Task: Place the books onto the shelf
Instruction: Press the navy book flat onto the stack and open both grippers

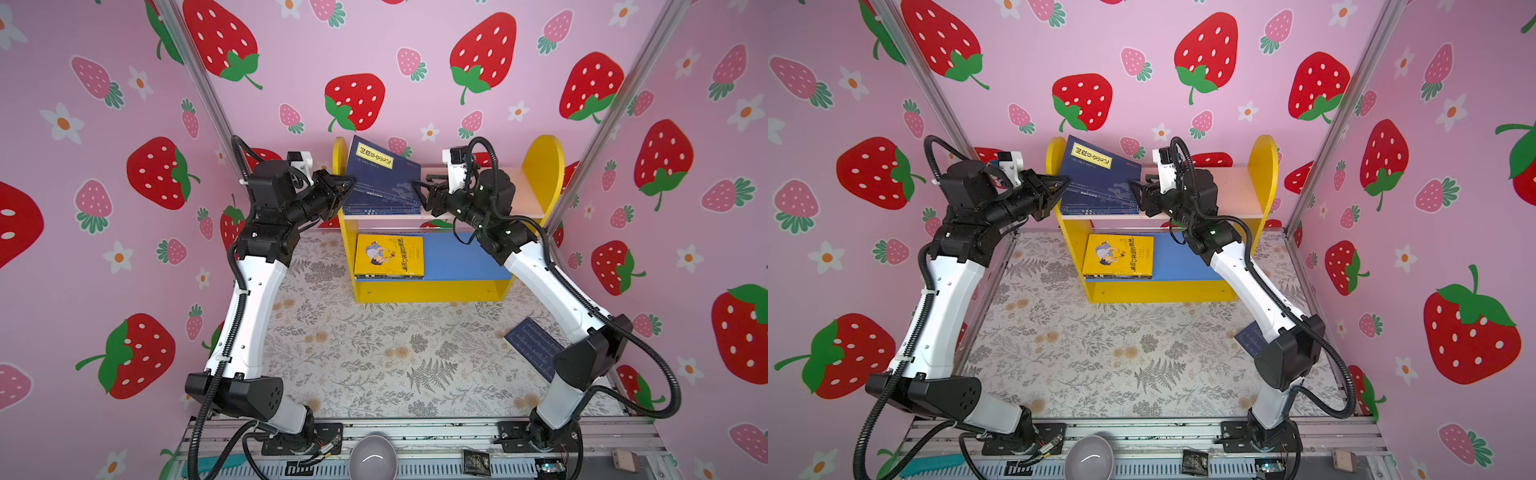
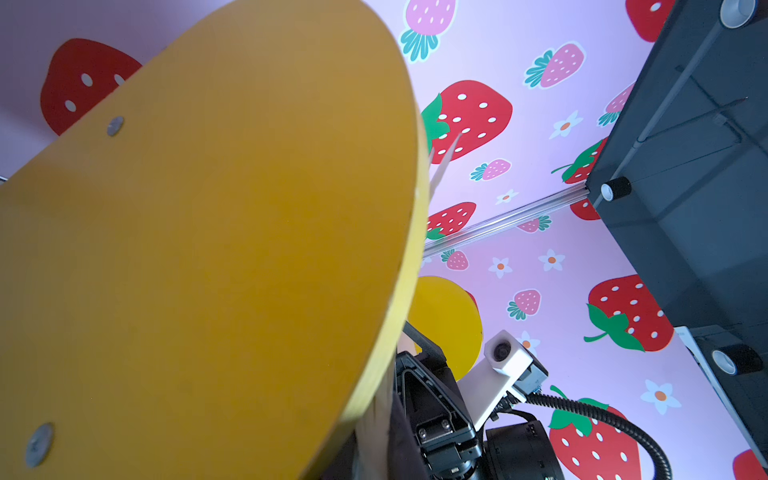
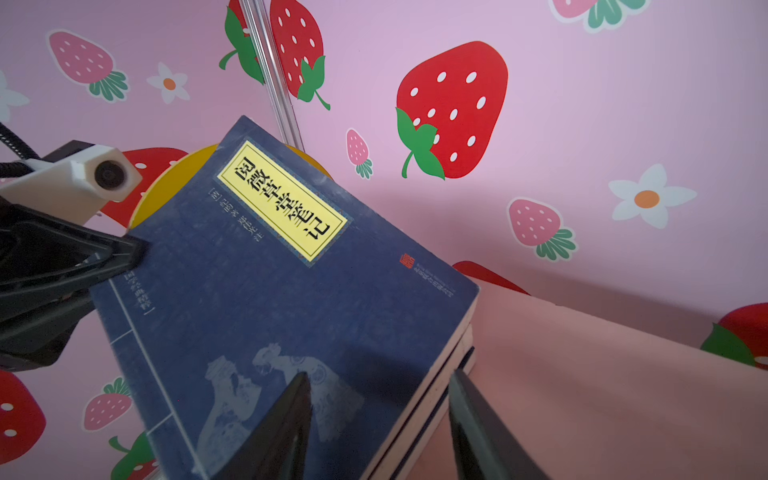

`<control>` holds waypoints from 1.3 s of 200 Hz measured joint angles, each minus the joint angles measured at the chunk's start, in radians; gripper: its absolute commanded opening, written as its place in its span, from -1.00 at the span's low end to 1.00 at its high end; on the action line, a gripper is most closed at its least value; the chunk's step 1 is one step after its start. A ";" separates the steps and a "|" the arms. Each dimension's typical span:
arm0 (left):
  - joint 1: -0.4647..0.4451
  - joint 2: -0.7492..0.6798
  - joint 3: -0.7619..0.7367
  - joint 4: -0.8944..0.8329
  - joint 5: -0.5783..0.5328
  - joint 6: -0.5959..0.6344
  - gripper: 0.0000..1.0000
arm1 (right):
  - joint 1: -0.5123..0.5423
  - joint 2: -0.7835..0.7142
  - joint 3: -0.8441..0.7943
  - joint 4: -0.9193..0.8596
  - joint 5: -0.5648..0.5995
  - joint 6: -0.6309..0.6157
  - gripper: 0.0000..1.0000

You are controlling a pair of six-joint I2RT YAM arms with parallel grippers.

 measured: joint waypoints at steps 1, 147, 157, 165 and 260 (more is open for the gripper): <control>0.000 0.000 0.000 0.000 0.000 0.000 -1.00 | 0.000 0.000 0.000 0.000 0.000 0.000 0.10; 0.001 -0.017 -0.030 0.001 -0.004 0.013 -1.00 | 0.032 0.050 0.075 -0.074 0.024 -0.078 0.04; 0.001 -0.018 -0.033 0.003 -0.004 0.014 -1.00 | 0.034 0.052 0.081 -0.083 0.030 -0.085 0.04; 0.001 -0.019 -0.036 0.006 -0.004 0.016 -1.00 | 0.035 0.052 0.081 -0.089 0.035 -0.089 0.04; -0.002 -0.054 -0.049 -0.002 -0.012 0.060 0.08 | 0.045 0.052 0.084 -0.102 0.080 -0.115 -0.02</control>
